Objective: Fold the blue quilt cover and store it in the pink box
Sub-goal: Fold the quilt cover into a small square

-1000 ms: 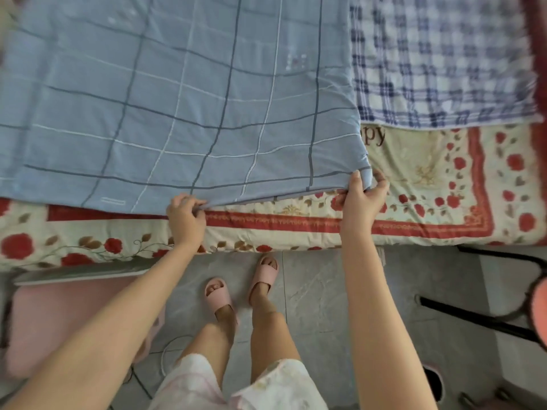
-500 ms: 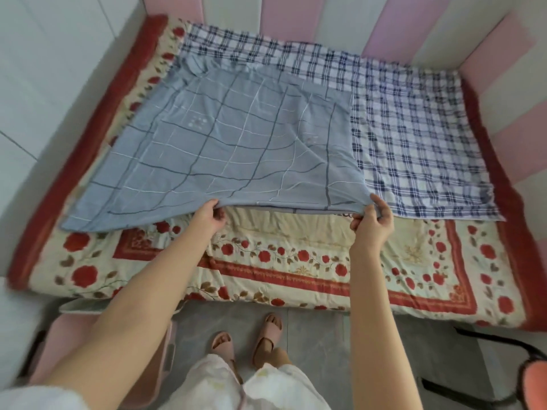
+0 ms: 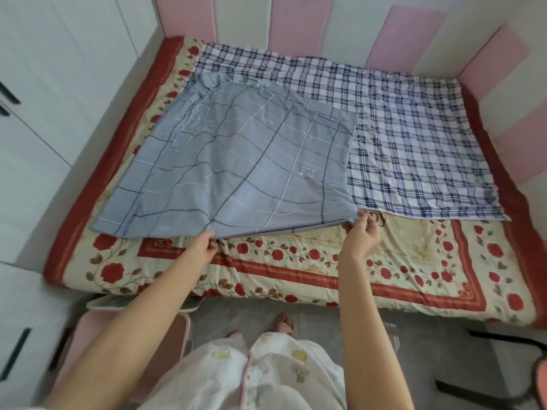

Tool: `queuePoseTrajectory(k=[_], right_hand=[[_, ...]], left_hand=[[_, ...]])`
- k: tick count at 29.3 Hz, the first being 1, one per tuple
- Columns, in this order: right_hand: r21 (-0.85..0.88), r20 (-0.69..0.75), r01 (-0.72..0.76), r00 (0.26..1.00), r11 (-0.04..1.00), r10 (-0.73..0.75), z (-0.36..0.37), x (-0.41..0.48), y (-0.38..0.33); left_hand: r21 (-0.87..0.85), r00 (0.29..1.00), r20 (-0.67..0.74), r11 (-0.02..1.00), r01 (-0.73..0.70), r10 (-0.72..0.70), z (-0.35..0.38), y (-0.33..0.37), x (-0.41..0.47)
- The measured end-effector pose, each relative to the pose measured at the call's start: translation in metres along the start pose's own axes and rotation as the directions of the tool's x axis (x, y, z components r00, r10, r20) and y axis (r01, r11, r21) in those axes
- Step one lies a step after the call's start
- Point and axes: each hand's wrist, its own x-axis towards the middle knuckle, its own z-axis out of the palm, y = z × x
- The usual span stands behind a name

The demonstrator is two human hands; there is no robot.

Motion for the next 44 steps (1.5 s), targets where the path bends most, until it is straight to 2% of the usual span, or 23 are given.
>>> queuePoseTrajectory(k=[3, 6, 8, 10, 12, 14, 17, 19, 21, 24, 26, 29, 30, 31, 33, 34, 35, 37, 39, 42, 44], right_hand=[[-0.001, 0.121, 0.115, 0.986, 0.993, -0.114, 0.011, -0.015, -0.012], [0.007, 0.233, 0.212, 0.950, 0.977, -0.207, 0.026, -0.025, -0.039], [0.027, 0.294, 0.229, 0.929, 0.973, -0.227, 0.030, -0.032, -0.049], [0.051, 0.352, 0.244, 0.903, 0.968, -0.246, 0.033, -0.043, -0.058], [0.072, 0.386, 0.270, 0.880, 0.960, -0.277, 0.037, -0.051, -0.065], [0.083, 0.401, 0.295, 0.865, 0.952, -0.303, 0.039, -0.057, -0.071], [0.082, 0.430, 0.356, 0.830, 0.931, -0.355, 0.041, -0.061, -0.079], [0.088, 0.456, 0.385, 0.805, 0.919, -0.381, 0.041, -0.063, -0.087], [0.094, 0.488, 0.415, 0.773, 0.905, -0.406, 0.043, -0.062, -0.097], [0.105, 0.524, 0.441, 0.737, 0.891, -0.426, 0.045, -0.053, -0.112], [0.138, 0.549, 0.461, 0.701, 0.877, -0.455, 0.053, -0.037, -0.127], [0.134, 0.510, 0.520, 0.694, 0.844, -0.509, 0.060, -0.019, -0.146], [0.143, 0.487, 0.525, 0.701, 0.839, -0.521, 0.060, -0.015, -0.146], [0.157, 0.476, 0.521, 0.705, 0.839, -0.526, 0.063, -0.002, -0.153], [0.132, 0.460, 0.508, 0.729, 0.851, -0.506, 0.061, 0.011, -0.150], [0.141, 0.502, 0.486, 0.716, 0.862, -0.485, 0.066, 0.036, -0.164], [0.114, 0.551, 0.487, 0.694, 0.866, -0.463, 0.064, 0.048, -0.164], [0.038, 0.564, 0.501, 0.704, 0.864, -0.433, 0.064, 0.065, -0.158], [0.003, 0.459, 0.514, 0.762, 0.858, -0.458, 0.059, 0.076, -0.151], [0.026, 0.339, 0.489, 0.816, 0.872, -0.468, 0.067, 0.100, -0.157], [0.101, 0.289, 0.489, 0.819, 0.867, -0.496, 0.073, 0.104, -0.165]], left_hand=[[-0.030, 0.999, -0.042, 0.999, 0.027, -0.029, -0.015, -0.004, 0.007], [-0.074, 0.997, -0.080, 0.997, -0.005, -0.001, -0.015, 0.004, 0.000], [-0.047, 0.992, -0.101, 0.996, -0.075, 0.070, -0.014, 0.008, -0.004], [-0.029, 0.984, -0.037, 0.984, -0.176, 0.175, -0.013, 0.008, -0.010], [0.130, 0.958, -0.010, 0.950, -0.284, 0.288, -0.007, 0.005, -0.014], [0.408, 0.903, 0.049, 0.816, -0.408, 0.427, 0.000, 0.001, -0.024], [0.636, 0.785, 0.261, 0.512, -0.578, 0.562, 0.014, -0.009, -0.030], [0.712, 0.690, 0.338, 0.305, -0.632, 0.639, 0.022, -0.016, -0.032], [0.719, 0.587, 0.319, 0.213, -0.662, 0.744, 0.030, -0.022, -0.034], [0.787, 0.439, 0.265, 0.070, -0.612, 0.859, 0.041, -0.026, -0.039], [0.813, 0.381, 0.214, 0.053, -0.581, 0.899, 0.056, -0.017, -0.039], [0.831, 0.318, 0.160, 0.046, -0.554, 0.935, 0.064, 0.006, -0.037], [0.836, 0.302, 0.171, 0.024, -0.547, 0.938, 0.061, 0.013, -0.038], [0.833, 0.253, 0.181, -0.011, -0.553, 0.950, 0.068, 0.021, -0.038], [0.779, 0.189, 0.255, -0.085, -0.621, 0.948, 0.063, 0.036, -0.044], [0.765, 0.133, 0.257, -0.117, -0.633, 0.957, 0.083, 0.045, -0.049], [0.743, 0.116, 0.285, -0.143, -0.654, 0.951, 0.087, 0.054, -0.055], [0.714, 0.072, 0.340, -0.208, -0.669, 0.938, 0.094, 0.076, -0.067], [0.695, 0.046, 0.370, -0.244, -0.676, 0.928, 0.099, 0.093, -0.080], [0.656, -0.056, 0.386, -0.317, -0.684, 0.921, 0.119, 0.114, -0.101], [0.621, -0.028, 0.419, -0.309, -0.720, 0.908, 0.127, 0.120, -0.103]])
